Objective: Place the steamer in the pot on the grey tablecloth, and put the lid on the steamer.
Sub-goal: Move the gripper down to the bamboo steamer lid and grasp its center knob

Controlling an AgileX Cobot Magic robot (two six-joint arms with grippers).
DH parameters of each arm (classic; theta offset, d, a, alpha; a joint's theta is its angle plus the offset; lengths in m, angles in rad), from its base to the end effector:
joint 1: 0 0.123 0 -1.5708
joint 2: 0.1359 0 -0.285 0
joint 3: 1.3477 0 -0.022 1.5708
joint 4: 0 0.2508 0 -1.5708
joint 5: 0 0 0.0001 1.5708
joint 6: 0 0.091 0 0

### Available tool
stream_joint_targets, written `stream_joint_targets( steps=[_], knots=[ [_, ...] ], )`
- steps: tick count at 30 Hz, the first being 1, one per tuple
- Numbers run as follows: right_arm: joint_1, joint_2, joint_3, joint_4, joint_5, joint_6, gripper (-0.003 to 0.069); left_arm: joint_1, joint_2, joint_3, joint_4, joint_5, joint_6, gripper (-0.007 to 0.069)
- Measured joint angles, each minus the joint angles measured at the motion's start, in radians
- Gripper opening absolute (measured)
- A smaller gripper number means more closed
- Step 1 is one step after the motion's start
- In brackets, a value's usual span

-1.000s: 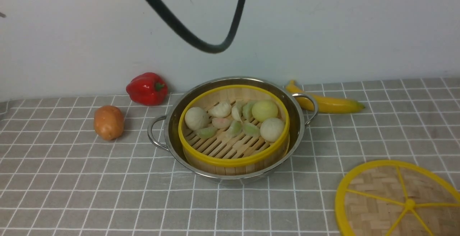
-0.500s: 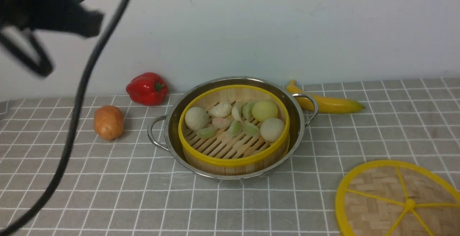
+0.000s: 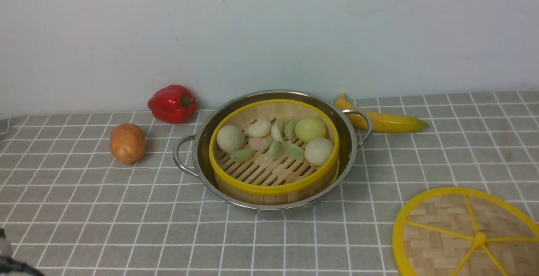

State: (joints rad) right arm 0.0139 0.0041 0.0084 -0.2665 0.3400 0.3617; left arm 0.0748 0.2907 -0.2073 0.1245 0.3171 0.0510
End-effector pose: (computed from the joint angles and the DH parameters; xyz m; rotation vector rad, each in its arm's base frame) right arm 0.0541 -0.0073 0.1805 0.1493 1.8178 0.0071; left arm 0.0773 0.0093 0.2360 0.0625 1.8856 0.2037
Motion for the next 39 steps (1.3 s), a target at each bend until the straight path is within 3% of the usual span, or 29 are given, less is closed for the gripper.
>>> stream_joint_targets(
  steps=[6,16,39],
  knots=[
    [0.0,0.0,0.0,0.0,0.0,0.0,0.0243,0.001,-0.167,0.202,0.015,-0.074,-0.012,0.0054],
    [0.0,0.0,0.0,0.0,0.0,0.0,0.0243,0.001,-0.287,0.214,0.015,0.029,-0.043,0.0074],
    [0.0,0.0,0.0,0.0,0.0,0.0,0.0243,0.001,-0.289,0.214,0.015,0.031,-0.075,0.0114]
  ],
)
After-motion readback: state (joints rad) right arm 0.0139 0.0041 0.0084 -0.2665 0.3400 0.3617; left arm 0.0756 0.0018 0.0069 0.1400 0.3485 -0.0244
